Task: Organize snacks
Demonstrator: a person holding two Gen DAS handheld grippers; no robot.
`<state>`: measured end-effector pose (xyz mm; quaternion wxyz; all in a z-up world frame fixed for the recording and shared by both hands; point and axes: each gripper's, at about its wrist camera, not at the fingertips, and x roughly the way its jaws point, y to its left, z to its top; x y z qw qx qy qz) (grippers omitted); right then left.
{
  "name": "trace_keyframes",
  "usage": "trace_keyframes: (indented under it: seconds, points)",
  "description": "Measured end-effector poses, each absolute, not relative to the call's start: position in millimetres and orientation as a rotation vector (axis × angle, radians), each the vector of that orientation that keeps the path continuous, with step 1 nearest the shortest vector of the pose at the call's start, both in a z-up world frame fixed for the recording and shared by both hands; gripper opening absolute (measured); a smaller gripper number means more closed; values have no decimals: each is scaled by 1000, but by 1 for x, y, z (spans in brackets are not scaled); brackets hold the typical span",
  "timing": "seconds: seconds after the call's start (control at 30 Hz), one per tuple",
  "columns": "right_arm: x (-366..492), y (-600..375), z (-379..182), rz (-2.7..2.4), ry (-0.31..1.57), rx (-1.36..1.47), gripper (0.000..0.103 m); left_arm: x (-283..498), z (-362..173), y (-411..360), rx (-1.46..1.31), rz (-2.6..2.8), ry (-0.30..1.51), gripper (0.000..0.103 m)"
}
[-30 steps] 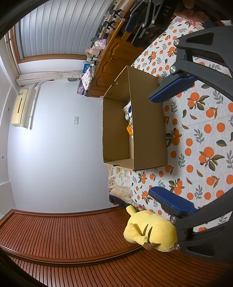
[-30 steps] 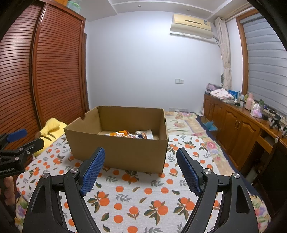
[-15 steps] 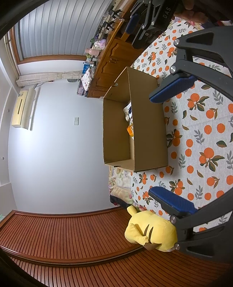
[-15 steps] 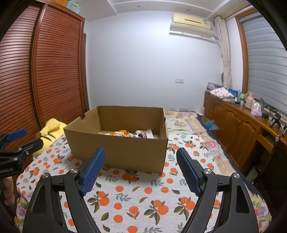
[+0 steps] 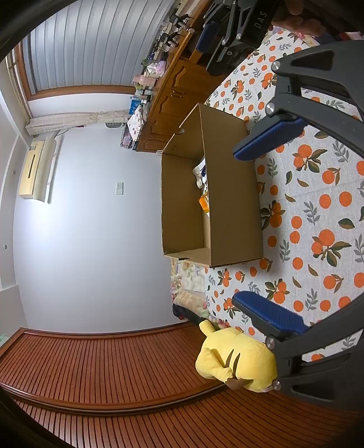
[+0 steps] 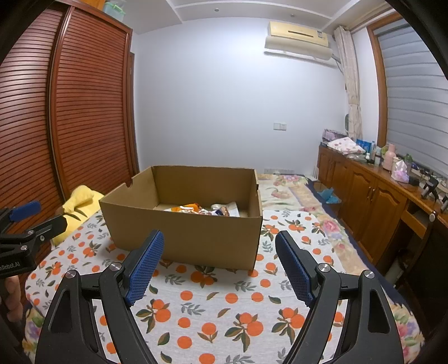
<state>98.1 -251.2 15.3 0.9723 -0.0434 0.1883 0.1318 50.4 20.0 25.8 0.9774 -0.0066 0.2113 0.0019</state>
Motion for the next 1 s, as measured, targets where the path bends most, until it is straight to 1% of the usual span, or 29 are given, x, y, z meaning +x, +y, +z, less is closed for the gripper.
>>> trace_keyframes:
  seconds: [1.0]
  points:
    - [98, -251, 16, 266, 380, -88, 84, 52, 27, 17, -13, -2, 425, 95]
